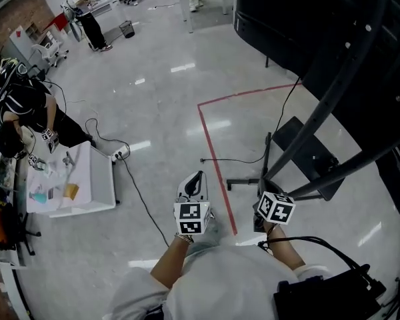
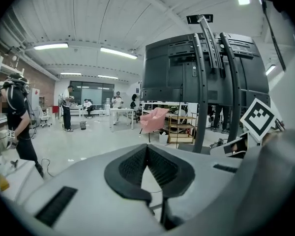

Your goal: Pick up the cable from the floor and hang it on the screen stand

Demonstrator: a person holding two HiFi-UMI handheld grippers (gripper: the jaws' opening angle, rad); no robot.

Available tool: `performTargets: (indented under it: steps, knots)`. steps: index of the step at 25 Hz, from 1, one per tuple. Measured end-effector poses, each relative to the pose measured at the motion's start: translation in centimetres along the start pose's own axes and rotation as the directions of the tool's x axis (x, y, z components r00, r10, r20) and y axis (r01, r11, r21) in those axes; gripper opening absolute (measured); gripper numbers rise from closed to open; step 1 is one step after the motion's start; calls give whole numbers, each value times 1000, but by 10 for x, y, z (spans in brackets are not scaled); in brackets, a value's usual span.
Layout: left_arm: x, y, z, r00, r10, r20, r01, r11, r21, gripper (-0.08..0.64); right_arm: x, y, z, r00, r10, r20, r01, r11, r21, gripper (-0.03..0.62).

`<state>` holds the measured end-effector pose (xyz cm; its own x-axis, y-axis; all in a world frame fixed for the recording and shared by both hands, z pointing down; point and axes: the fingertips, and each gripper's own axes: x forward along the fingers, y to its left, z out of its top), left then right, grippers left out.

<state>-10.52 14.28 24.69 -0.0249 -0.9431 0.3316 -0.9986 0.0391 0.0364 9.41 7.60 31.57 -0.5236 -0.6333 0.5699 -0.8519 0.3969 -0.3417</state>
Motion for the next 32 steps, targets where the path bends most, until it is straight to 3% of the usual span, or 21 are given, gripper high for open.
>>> performTargets:
  steps: [7,15,21,27,32]
  knots:
    - [77,49,11,998,-45,-31,45,999,-16,3,73,24,43,999,-36,9,36,993,-112,18]
    - [161,52,-8,982,-150,-112,150,989,-5,3,121,17,54,999,-39,-24,38,999,-19,18]
    - [219,9,-64,951,-233,-202,239,971,2,3,147,-35,19,992,-85,-91,91,994,66,17]
    - [265,-27,-114,929,-302,-216,309,951,-2,3,193,-81,-9,986,-111,-121,123,988,96,18]
    - [329,-39,-211,885,-386,-260,397,918,-10,3,253,-128,-67,986,-116,-119,126,988,85,17]
